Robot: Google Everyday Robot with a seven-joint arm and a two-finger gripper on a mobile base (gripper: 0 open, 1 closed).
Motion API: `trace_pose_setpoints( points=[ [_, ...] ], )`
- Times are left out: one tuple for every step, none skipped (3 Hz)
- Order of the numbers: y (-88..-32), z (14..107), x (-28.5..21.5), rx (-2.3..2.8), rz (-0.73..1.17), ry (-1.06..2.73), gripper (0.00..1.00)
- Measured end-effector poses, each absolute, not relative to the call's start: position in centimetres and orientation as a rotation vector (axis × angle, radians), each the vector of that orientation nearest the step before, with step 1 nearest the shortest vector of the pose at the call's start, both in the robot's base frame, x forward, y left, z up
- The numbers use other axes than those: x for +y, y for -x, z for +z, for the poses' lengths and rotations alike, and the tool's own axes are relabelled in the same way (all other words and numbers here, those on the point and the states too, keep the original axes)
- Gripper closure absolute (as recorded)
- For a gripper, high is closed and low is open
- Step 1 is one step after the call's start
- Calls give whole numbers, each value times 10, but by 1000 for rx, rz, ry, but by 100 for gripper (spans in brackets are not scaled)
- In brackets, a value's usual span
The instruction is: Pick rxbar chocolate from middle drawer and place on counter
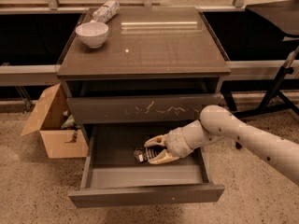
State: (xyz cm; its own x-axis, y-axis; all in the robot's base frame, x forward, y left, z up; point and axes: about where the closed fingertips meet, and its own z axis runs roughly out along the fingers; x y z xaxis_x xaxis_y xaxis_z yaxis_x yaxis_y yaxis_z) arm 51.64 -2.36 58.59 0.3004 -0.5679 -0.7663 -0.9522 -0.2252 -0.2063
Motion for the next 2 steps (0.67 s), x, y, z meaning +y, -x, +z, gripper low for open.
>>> trace_pose_setpoints(
  points=[
    [-515,591,-21,1346,741,1903,100],
    [-504,628,-25,1292,753,1924,100]
  ],
)
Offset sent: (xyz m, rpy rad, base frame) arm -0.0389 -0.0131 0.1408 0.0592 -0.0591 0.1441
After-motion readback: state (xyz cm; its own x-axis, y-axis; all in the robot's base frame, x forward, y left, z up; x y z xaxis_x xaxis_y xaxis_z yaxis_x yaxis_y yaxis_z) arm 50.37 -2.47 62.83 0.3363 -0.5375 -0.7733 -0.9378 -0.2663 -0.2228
